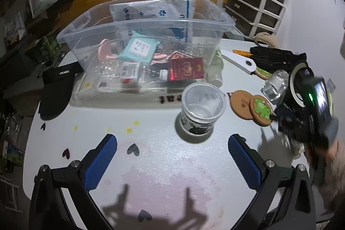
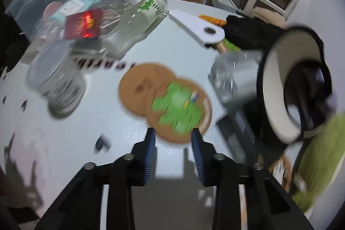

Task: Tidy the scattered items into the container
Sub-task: 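Move the right tool down toward the green elephant cork coaster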

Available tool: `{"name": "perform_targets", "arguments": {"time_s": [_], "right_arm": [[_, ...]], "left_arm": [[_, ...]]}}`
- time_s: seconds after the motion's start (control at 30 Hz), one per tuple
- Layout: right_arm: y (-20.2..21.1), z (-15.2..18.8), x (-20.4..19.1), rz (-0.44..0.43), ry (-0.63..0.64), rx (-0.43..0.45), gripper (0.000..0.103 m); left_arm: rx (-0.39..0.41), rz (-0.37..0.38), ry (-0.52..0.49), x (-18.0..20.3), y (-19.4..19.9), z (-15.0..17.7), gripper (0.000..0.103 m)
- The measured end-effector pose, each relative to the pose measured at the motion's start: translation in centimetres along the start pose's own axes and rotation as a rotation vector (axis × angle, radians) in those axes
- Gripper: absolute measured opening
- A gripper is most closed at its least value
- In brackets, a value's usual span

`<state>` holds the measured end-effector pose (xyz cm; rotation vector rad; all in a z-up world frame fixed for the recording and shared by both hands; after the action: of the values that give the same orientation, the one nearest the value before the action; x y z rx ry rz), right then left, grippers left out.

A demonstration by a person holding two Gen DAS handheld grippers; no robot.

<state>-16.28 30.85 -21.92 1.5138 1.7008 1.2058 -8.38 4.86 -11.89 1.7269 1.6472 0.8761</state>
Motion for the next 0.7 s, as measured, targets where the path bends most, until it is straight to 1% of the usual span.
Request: {"name": "perform_targets", "arguments": {"time_s": [0.03,0.07,0.13,0.17,0.23,0.3,0.4,0.5,0.7], "right_arm": [[-0.6,-1.1,0.4,0.004,0.006,-0.001,0.029],[-1.3,-2.1,0.7,0.005,0.011,-0.003,0.023],[-2.7,-4.0,1.4,0.001,0.009,-0.019,0.018],[-3.4,-4.8,1.7,-0.006,0.005,-0.027,0.012],[-4.9,-6.1,2.2,-0.016,-0.002,-0.055,0.011],[-6.2,-6.7,2.3,-0.028,-0.002,-0.091,0.011],[-7.6,-6.5,2.2,-0.033,0.007,-0.144,0.011],[-8.2,-5.0,1.7,-0.052,0.007,-0.198,0.011],[-6.6,-1.7,0.8,-0.091,0.003,-0.216,0.011]], "left_arm": [[0.000,-0.010,0.010,-0.4,0.0,0.0,0.103],[0.000,-0.019,0.021,-0.8,0.0,0.1,0.103],[-0.001,-0.036,0.043,-1.5,0.1,0.3,0.103],[-0.002,-0.045,0.053,-1.8,0.2,0.4,0.103],[-0.002,-0.063,0.075,-2.5,0.2,0.6,0.103],[-0.004,-0.075,0.094,-3.2,0.3,0.9,0.103],[-0.007,-0.086,0.112,-3.8,0.3,1.1,0.103],[-0.008,-0.088,0.116,-3.8,0.3,1.1,0.103],[-0.009,-0.070,0.104,-3.4,0.1,0.9,0.103]]}}
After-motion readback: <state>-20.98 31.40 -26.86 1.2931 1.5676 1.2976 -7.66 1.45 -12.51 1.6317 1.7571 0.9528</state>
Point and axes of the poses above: each gripper's, at about its wrist camera, not at the fingertips, and y roughly against the way its jaws point, x to its right, z to its underside, the point moved 8 cm from there along -y, roughly the way its jaws point, and after that the axes turned 4 degrees about y, right-handed, at the moved point
